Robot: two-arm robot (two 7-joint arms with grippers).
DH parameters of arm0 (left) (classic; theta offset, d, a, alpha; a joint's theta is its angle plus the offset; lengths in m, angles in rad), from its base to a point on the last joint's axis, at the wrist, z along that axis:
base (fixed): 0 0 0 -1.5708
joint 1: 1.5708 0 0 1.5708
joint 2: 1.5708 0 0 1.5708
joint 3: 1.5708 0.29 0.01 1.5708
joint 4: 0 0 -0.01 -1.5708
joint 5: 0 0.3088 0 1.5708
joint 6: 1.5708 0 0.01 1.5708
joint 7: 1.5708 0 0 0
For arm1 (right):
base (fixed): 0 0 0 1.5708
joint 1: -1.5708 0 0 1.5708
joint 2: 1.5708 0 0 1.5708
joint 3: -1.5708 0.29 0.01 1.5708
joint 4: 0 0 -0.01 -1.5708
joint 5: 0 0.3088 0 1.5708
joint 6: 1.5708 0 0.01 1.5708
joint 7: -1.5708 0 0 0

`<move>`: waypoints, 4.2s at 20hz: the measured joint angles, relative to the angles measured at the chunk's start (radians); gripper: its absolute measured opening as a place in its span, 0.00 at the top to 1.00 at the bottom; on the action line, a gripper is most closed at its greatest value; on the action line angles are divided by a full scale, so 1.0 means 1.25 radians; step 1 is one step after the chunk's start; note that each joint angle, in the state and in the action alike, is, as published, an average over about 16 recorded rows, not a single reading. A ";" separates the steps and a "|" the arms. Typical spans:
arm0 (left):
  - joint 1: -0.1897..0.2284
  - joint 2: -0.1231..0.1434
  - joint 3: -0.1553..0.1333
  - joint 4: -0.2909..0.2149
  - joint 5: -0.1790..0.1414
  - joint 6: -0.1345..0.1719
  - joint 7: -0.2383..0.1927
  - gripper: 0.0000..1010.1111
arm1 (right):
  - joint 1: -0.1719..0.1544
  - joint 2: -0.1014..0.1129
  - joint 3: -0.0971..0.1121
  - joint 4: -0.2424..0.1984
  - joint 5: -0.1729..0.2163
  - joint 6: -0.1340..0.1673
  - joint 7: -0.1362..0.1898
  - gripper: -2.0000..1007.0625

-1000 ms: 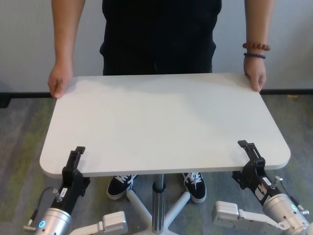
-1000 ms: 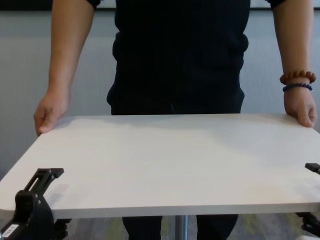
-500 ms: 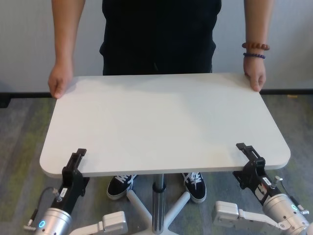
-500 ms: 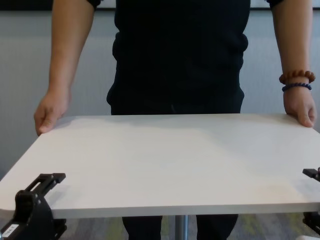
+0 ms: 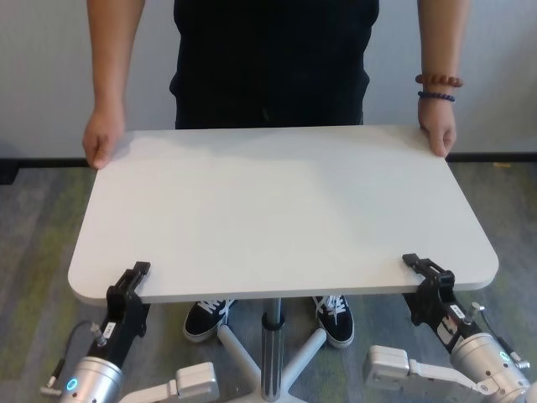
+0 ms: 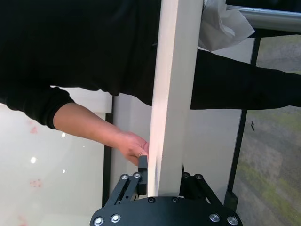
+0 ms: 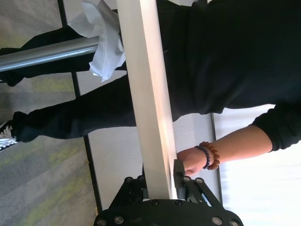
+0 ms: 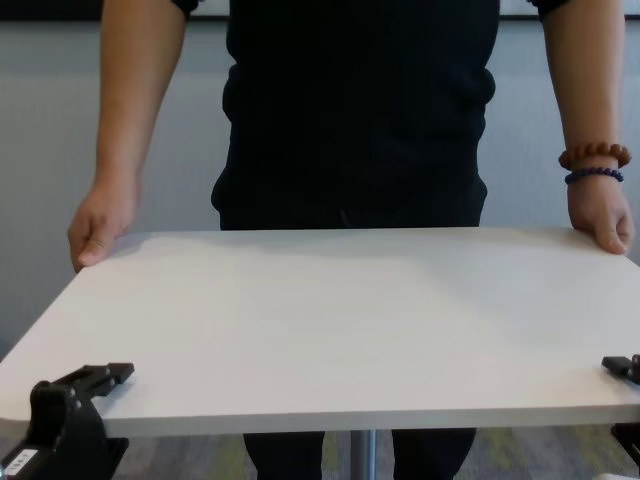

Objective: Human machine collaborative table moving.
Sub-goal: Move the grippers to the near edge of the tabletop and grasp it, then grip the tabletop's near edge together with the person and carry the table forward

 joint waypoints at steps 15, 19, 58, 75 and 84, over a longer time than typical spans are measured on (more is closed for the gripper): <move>0.000 0.000 0.000 0.000 0.000 0.000 0.000 0.77 | 0.000 0.000 0.000 0.000 0.000 0.000 0.000 0.79; 0.000 0.000 0.000 0.000 0.000 0.000 0.000 0.78 | 0.000 0.000 0.000 0.000 0.000 0.000 0.000 0.79; -0.007 -0.015 -0.028 -0.020 0.056 0.010 -0.025 0.78 | 0.029 0.009 -0.006 -0.008 -0.014 -0.002 0.006 0.80; -0.067 -0.065 -0.024 0.033 0.090 -0.009 -0.029 0.78 | 0.097 0.004 -0.021 0.058 -0.023 -0.013 -0.015 0.80; -0.100 -0.082 -0.009 0.065 0.104 -0.010 -0.027 0.78 | 0.128 -0.003 -0.032 0.104 -0.025 -0.023 -0.031 0.80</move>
